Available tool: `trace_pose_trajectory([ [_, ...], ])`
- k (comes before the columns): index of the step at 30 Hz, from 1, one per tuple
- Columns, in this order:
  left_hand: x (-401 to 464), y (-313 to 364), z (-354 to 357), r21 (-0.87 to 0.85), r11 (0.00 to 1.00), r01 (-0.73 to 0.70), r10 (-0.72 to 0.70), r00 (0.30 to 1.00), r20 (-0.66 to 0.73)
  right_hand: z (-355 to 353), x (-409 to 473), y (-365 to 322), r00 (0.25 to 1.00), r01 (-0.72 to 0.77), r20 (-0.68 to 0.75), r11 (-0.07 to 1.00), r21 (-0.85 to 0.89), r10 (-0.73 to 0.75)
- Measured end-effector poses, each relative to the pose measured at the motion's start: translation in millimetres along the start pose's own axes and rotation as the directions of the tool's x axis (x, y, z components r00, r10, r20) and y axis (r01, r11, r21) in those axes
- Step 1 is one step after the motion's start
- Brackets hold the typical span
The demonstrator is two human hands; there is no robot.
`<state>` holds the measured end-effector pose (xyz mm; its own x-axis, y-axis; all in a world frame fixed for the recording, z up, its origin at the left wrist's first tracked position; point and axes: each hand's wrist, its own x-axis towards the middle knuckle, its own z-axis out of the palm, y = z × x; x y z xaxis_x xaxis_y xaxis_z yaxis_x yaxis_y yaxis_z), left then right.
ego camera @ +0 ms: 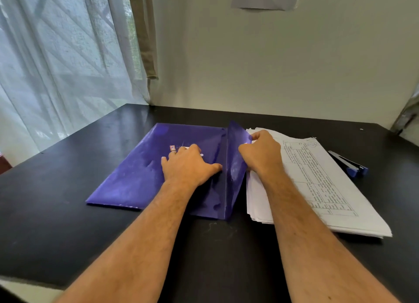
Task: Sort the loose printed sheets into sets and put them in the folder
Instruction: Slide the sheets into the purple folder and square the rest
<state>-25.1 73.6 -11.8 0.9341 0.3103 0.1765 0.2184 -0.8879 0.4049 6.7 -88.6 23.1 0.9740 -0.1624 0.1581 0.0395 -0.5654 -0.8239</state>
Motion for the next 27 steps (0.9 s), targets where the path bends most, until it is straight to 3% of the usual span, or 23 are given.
trace_pose_trajectory([
  [3, -5.6, 2.1, -6.6, -0.124, 0.990, -0.060, 0.044, 0.991, -0.130, 2.5, -4.2, -2.4, 0.995, 0.097, 0.031, 0.985, -0.146, -0.093],
  [7, -10.9, 1.7, -14.7, -0.207, 0.972, -0.111, 0.061, 0.971, -0.233, 5.3, -5.6, -1.5, 0.989, 0.142, 0.096, 0.894, -0.425, -0.111],
  [12, -13.7, 2.3, -17.3, -0.211, 0.942, -0.262, 0.183, 0.925, -0.333, 10.1, -7.5, 2.2, 0.992, 0.124, 0.081, 0.866, -0.485, -0.096],
  [14, -12.9, 1.9, -12.3, -0.258, 0.920, -0.294, 0.236, 0.943, -0.233, 14.2, -9.1, 3.5, 0.991, 0.132, 0.074, 0.867, -0.480, -0.110],
  [16, -10.5, 1.8, -6.6, -0.260, 0.924, -0.282, 0.280, 0.959, -0.043, 16.3, -10.9, 4.5, 0.988, 0.153, 0.085, 0.868, -0.472, -0.128],
  [19, -4.7, 2.5, -0.9, -0.170, 0.923, -0.345, 0.370, 0.916, 0.154, 15.5, -11.2, 4.5, 0.984, 0.174, 0.096, 0.894, -0.413, -0.147],
  [24, -3.2, 11.3, -7.5, 0.063, 0.864, -0.500, 0.469, 0.844, 0.261, -14.1, -10.0, 3.0, 0.984, 0.177, 0.011, 0.951, -0.253, -0.180],
  [27, 3.9, 22.5, -6.7, 0.088, 0.886, -0.455, 0.409, 0.857, 0.312, -44.2, -1.2, 10.9, 0.990, 0.132, -0.014, 0.940, -0.314, -0.143],
])
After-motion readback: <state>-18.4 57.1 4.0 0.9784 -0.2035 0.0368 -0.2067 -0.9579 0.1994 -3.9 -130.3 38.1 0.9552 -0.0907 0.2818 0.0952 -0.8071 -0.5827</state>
